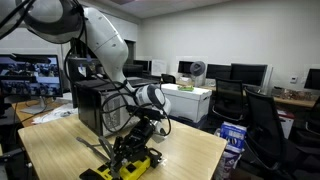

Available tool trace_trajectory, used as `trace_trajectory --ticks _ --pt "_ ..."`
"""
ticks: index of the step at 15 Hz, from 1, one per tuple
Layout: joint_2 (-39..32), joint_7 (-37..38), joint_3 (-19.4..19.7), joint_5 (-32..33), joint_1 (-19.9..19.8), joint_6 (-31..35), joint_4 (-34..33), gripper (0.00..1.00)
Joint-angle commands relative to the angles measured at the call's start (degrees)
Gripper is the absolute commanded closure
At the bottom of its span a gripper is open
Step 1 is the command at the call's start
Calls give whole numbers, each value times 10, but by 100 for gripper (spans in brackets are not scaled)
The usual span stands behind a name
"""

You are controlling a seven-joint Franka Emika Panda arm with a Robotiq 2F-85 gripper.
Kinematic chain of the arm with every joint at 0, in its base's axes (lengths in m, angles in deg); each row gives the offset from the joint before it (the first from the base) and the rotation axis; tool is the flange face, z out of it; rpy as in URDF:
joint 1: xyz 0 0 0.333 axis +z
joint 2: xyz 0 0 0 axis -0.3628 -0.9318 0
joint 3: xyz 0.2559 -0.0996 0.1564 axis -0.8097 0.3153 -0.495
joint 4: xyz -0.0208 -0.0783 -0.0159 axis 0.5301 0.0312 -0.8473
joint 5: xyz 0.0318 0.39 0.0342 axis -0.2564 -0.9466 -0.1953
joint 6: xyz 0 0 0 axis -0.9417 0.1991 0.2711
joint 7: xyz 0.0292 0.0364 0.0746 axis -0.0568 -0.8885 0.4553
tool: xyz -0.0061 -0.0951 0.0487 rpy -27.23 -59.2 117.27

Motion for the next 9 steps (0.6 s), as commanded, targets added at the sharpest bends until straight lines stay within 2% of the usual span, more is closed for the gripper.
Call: trace_trajectory --ticks 1,9 --pt "-12 24 14 2 9 -7 -8 95" --pt "-20 23 7 -20 1 -6 -19 95"
